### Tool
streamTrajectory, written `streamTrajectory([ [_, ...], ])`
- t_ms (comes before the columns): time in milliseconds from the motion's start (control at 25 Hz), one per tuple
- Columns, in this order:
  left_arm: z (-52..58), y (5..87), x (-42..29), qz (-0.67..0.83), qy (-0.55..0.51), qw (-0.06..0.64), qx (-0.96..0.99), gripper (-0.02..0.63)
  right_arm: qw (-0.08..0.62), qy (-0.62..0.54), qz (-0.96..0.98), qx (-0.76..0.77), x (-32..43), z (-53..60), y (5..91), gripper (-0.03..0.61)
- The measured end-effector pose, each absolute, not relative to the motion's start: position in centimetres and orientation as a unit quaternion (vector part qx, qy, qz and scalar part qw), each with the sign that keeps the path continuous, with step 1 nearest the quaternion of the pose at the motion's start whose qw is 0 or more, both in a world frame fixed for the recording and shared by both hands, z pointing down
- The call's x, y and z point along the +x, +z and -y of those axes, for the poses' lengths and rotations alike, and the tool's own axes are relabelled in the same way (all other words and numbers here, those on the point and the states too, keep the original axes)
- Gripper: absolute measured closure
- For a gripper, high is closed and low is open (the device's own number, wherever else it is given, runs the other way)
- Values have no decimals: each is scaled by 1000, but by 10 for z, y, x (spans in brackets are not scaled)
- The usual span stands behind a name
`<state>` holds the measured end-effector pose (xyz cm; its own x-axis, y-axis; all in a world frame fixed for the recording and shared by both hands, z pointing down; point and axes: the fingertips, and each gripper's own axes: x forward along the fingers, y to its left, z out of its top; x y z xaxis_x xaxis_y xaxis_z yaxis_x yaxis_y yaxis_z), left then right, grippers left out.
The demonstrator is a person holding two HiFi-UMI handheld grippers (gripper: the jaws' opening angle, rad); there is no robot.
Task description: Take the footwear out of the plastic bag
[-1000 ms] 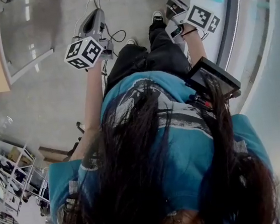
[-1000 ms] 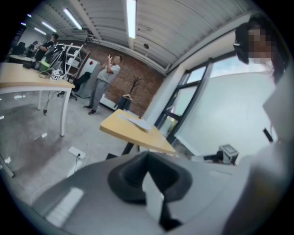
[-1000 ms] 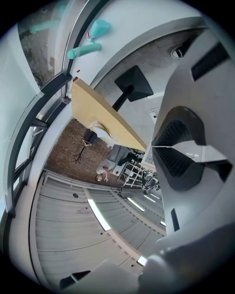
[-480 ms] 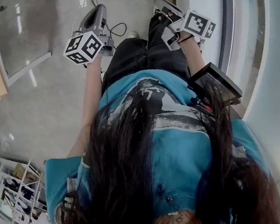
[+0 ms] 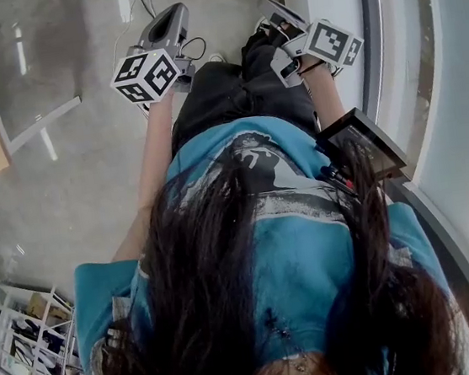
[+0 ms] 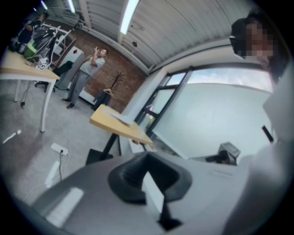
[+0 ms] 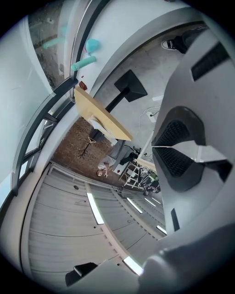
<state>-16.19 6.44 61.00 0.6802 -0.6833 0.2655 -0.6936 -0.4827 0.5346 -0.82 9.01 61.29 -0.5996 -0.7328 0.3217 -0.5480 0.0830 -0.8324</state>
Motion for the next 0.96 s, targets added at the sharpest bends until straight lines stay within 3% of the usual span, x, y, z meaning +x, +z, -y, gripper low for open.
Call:
streamTrajectory([
  [160, -119, 614, -209, 406, -1, 310, 860, 623, 73, -511, -742, -426, -60, -138, 617, 558],
  [400, -263, 641, -353, 429, -25, 312, 847, 621, 59, -511, -759, -400, -205, -268, 638, 558],
  [560, -292, 655, -429, 451, -44, 314, 835, 621, 49, -514, -763, -389, -274, -299, 653, 558],
  [960, -283, 626, -392, 438, -30, 307, 844, 621, 54, -526, -753, -393, -244, -286, 632, 558],
])
